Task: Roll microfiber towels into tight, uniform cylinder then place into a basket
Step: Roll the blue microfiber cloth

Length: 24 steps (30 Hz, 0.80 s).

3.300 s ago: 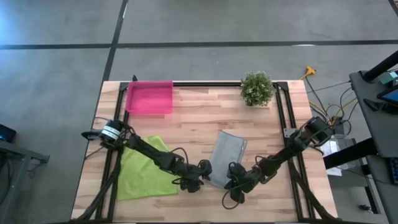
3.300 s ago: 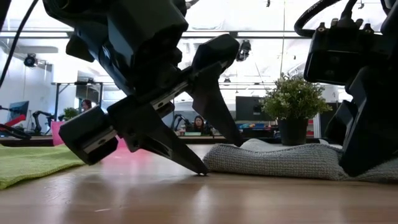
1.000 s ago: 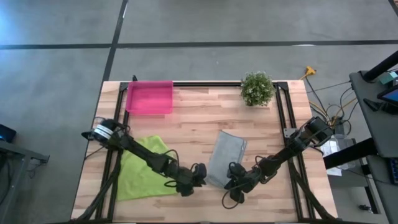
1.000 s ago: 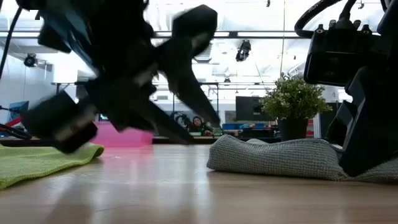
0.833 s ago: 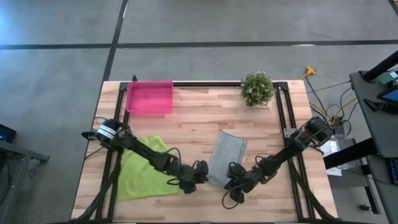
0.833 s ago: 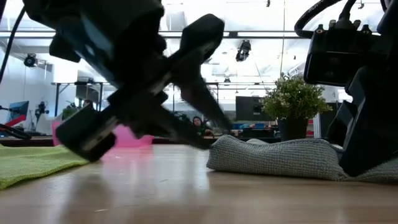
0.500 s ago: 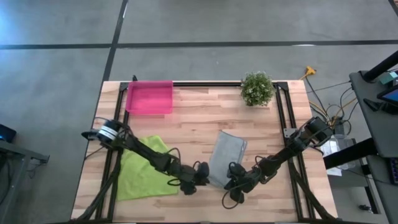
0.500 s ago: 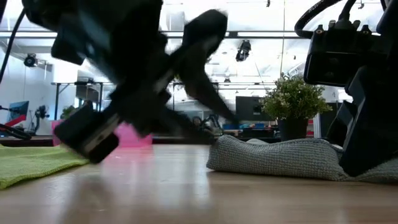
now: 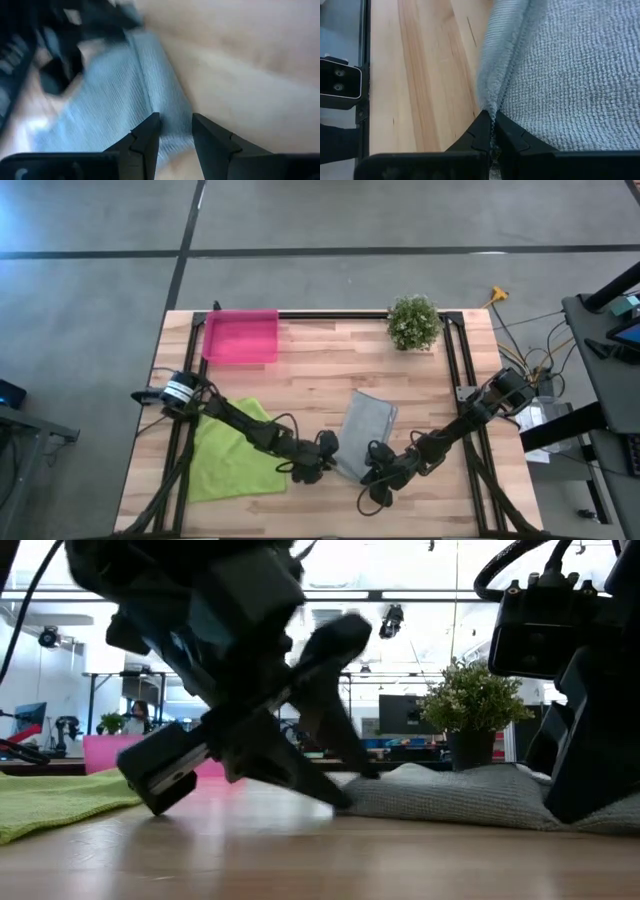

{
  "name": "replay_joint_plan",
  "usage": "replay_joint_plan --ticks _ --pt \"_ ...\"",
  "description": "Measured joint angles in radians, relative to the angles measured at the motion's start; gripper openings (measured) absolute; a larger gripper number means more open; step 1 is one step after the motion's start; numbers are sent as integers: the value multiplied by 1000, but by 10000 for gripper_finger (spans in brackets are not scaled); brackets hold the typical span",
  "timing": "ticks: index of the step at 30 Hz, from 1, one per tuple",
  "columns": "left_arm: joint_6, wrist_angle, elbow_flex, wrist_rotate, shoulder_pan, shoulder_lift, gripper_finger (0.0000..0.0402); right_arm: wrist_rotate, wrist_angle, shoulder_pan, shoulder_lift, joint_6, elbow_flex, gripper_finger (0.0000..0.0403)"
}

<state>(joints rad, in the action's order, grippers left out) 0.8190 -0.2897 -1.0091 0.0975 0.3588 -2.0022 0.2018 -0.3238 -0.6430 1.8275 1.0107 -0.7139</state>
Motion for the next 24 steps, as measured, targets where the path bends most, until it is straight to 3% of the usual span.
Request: replay_joint_plan --ticks 5,17,24 --pt "8 166 -28 -6 -4 -1 102 1 -2 0 0 3 0 9" --pt "-8 117 -48 -54 -5 -3 102 1 -4 0 0 3 0 9" --pt "-143 189 -48 -43 -2 -2 102 2 1 0 -4 7 0 10"
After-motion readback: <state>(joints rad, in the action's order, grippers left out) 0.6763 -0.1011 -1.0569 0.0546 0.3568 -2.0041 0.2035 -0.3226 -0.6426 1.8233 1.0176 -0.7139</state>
